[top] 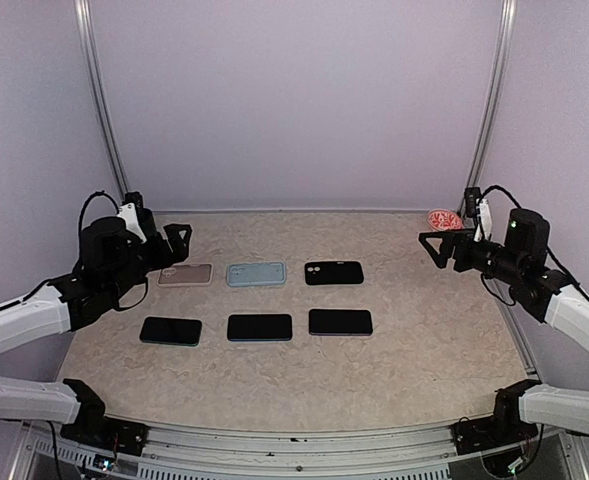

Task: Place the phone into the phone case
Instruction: Pick up the phone at the center of the board.

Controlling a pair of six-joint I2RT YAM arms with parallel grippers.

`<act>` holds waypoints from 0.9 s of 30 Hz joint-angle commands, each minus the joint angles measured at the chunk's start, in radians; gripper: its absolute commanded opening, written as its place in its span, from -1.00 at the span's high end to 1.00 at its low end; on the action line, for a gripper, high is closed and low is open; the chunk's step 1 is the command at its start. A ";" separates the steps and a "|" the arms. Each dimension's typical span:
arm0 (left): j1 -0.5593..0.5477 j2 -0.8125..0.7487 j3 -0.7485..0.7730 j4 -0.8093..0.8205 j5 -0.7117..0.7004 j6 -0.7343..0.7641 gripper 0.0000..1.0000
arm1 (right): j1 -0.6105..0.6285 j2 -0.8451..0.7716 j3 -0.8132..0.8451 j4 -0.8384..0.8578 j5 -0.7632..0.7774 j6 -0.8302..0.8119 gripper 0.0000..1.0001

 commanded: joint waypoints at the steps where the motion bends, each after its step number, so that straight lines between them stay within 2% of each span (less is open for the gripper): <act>1: -0.011 0.052 0.006 -0.066 -0.008 -0.113 -0.98 | 0.000 0.000 0.025 -0.066 0.029 -0.039 -0.96; 8: -0.075 0.149 0.052 -0.183 -0.053 -0.173 -0.98 | 0.089 0.053 0.074 -0.192 0.185 -0.070 -0.96; 14: -0.098 0.180 0.051 -0.279 -0.094 -0.231 -0.98 | 0.157 0.090 0.075 -0.209 0.262 -0.076 -0.95; 27: -0.050 0.218 0.033 -0.332 -0.128 -0.330 -0.98 | 0.324 0.215 0.093 -0.187 0.273 -0.128 -0.95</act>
